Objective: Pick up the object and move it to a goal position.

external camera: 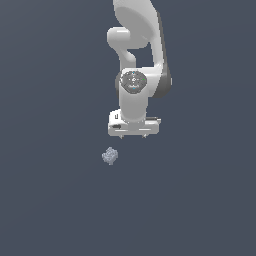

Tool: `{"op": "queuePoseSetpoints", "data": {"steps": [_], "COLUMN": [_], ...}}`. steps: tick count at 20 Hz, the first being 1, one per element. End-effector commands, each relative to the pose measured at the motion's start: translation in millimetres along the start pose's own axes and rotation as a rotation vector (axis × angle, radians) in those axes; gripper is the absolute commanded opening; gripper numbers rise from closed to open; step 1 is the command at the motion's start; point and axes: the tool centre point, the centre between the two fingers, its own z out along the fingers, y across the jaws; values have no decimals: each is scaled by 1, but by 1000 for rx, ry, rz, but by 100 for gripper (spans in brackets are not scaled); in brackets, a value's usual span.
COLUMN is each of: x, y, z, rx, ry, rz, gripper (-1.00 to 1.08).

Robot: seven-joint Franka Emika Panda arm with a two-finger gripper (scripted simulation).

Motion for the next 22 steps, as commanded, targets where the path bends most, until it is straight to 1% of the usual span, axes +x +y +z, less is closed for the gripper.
{"op": "queuePoseSetpoints", "data": {"steps": [1,10,15,19,22], "x": [0,4,6,13,22], "y": [0,8,11,26,44], "z": [0,-17,-15,-7,2], "rx": [0,-4,-4,-4,-6], "ry": [0,18,19,30,42], "rz": [0,-19,-10,38,97], "gripper": [100,100,100,100,100]}}
